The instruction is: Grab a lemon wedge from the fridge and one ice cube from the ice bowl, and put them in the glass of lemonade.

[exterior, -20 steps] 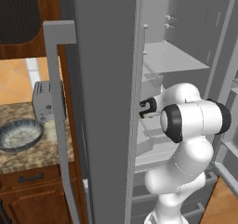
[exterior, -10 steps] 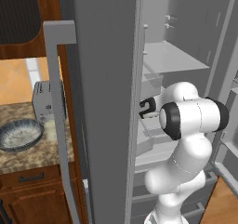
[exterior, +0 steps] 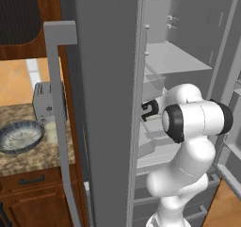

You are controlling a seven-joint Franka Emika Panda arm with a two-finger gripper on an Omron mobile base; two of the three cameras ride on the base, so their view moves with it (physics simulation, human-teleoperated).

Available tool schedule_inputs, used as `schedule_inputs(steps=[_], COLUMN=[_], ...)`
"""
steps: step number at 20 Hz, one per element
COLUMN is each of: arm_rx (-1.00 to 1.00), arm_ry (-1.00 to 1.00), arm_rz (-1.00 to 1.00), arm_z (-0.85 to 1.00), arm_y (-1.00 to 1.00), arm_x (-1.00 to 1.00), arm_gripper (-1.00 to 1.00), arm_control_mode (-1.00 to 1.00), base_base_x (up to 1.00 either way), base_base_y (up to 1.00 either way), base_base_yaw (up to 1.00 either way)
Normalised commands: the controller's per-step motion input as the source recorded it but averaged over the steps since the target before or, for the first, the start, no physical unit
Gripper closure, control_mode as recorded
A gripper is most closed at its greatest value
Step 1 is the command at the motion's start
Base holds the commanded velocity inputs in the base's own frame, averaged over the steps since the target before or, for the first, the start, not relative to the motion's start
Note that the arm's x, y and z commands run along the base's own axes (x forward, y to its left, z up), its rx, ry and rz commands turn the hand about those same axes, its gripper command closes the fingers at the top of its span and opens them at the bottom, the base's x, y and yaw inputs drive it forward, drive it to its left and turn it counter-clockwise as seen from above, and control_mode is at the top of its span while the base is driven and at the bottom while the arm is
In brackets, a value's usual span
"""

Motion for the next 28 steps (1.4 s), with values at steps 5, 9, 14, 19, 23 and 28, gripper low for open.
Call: schedule_inputs(steps=[5,9,14,19,23,28], arm_rx=[0.0,0.0,0.02,0.05,0.04,0.02], arm_ry=[-0.03,-0.26,-0.37,-0.16,0.0,0.14], arm_rz=[0.0,0.0,-0.01,-0.06,-0.02,0.0], arm_z=[-0.02,0.32,0.8,1.0,1.0,0.76], arm_y=[0.0,0.0,-0.06,-0.16,-0.13,-0.08], arm_x=[-0.01,-0.68,-0.99,-1.0,-1.0,-1.0], arm_gripper=[1.0,1.0,1.0,1.0,1.0,1.0], arm_control_mode=[-1.0,-1.0,-1.0,-1.0,-1.0,-1.0], base_base_x=[0.0,0.0,0.0,0.0,0.0,0.0], base_base_y=[0.0,0.0,0.0,0.0,0.0,0.0], base_base_yaw=[0.0,0.0,0.0,0.0,0.0,0.0])
